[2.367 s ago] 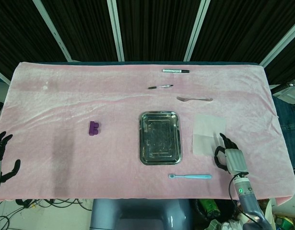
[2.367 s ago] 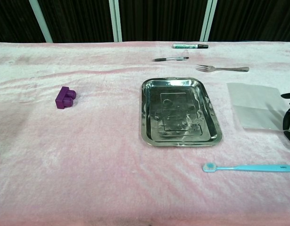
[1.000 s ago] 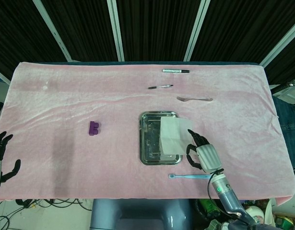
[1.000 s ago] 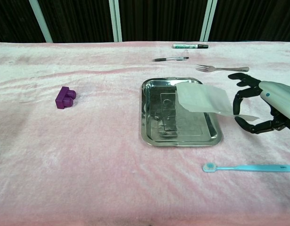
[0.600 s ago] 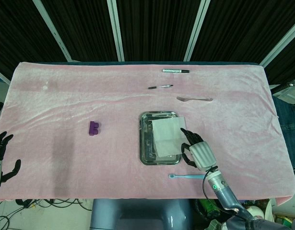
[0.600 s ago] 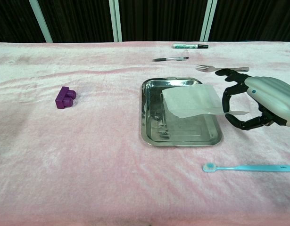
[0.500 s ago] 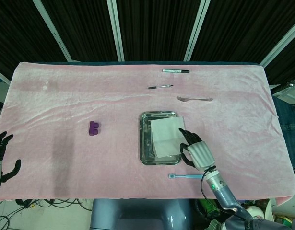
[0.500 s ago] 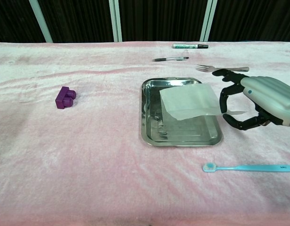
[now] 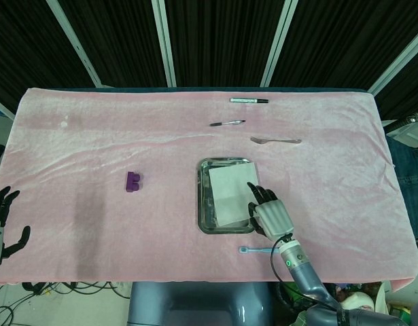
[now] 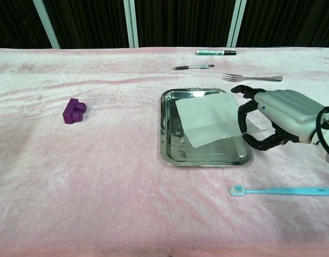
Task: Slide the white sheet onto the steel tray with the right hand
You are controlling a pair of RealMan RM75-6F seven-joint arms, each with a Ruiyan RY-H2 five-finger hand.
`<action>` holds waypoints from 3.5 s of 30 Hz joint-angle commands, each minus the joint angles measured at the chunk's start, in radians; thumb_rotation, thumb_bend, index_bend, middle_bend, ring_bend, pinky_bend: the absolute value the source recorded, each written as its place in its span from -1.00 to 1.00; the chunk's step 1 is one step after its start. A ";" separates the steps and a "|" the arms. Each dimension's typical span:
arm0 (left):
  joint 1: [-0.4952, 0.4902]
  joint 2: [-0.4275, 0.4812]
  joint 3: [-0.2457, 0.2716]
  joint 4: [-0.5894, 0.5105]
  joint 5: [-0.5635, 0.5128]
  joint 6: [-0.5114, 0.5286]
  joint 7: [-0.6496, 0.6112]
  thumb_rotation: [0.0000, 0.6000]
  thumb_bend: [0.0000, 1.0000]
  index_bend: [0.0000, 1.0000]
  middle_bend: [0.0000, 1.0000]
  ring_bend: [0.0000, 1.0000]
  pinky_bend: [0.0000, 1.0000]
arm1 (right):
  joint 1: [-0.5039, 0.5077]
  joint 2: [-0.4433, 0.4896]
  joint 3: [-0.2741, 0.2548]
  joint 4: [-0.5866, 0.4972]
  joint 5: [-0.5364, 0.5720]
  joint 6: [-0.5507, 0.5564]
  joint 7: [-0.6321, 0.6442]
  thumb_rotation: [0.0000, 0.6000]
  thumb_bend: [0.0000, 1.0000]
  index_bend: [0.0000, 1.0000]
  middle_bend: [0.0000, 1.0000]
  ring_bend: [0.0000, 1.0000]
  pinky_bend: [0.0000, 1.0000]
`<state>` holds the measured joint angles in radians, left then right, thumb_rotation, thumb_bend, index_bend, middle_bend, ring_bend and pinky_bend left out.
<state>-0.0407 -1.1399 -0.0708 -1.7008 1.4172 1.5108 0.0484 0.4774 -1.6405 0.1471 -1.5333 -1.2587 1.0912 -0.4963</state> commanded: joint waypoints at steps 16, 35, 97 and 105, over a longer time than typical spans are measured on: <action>-0.001 0.000 0.001 -0.002 0.000 -0.003 -0.003 1.00 -0.19 -0.76 -0.95 -1.00 -0.95 | 0.066 -0.081 0.061 -0.149 0.311 0.050 -0.299 1.00 -0.19 0.36 -0.92 -0.79 -0.64; -0.003 0.002 0.000 -0.003 -0.004 -0.007 -0.005 1.00 -0.19 -0.76 -0.95 -1.00 -0.95 | 0.108 -0.086 0.036 -0.092 0.325 0.045 -0.248 1.00 -0.18 0.36 -0.92 -0.79 -0.64; -0.009 0.004 0.000 -0.009 -0.011 -0.016 -0.001 1.00 -0.19 -0.76 -0.95 -1.00 -0.95 | 0.137 -0.086 -0.014 -0.026 0.298 0.006 -0.124 1.00 -0.18 0.15 -0.92 -0.79 -0.64; -0.009 0.004 0.001 -0.009 -0.011 -0.017 0.000 1.00 -0.19 -0.76 -0.95 -1.00 -0.95 | 0.136 -0.084 -0.021 -0.039 0.302 0.012 -0.131 1.00 -0.19 -0.21 -0.93 -0.80 -0.64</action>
<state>-0.0499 -1.1360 -0.0703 -1.7095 1.4061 1.4940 0.0487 0.6131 -1.7238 0.1259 -1.5716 -0.9571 1.1028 -0.6268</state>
